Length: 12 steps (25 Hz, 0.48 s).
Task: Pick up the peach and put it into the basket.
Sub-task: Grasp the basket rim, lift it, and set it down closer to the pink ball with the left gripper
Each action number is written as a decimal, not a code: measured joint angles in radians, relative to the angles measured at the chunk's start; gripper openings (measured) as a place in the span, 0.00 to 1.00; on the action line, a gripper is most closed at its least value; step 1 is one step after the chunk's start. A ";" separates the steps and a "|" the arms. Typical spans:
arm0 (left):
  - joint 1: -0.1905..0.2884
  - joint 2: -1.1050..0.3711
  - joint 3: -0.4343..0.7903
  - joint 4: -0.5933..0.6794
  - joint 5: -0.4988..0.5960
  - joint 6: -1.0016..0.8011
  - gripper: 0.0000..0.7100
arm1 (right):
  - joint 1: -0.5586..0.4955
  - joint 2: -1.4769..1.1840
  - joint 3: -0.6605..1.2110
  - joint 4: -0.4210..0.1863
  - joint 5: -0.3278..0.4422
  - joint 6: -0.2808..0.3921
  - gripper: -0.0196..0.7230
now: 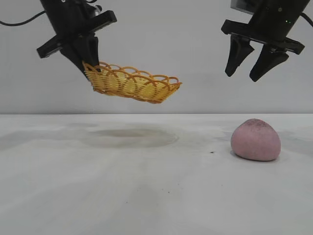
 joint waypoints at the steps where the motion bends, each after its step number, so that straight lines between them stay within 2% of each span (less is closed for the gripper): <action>1: 0.000 -0.017 0.041 -0.016 -0.002 0.000 0.00 | 0.000 0.000 0.000 0.000 0.000 0.000 0.56; 6: 0.000 -0.091 0.275 -0.158 -0.019 0.007 0.00 | 0.000 0.000 0.000 0.000 0.000 0.000 0.56; 9: -0.002 -0.133 0.389 -0.276 -0.120 0.037 0.00 | 0.000 0.000 0.000 0.000 -0.002 0.000 0.56; 12: -0.021 -0.149 0.480 -0.326 -0.234 0.074 0.00 | 0.000 0.000 0.000 0.000 -0.002 0.000 0.56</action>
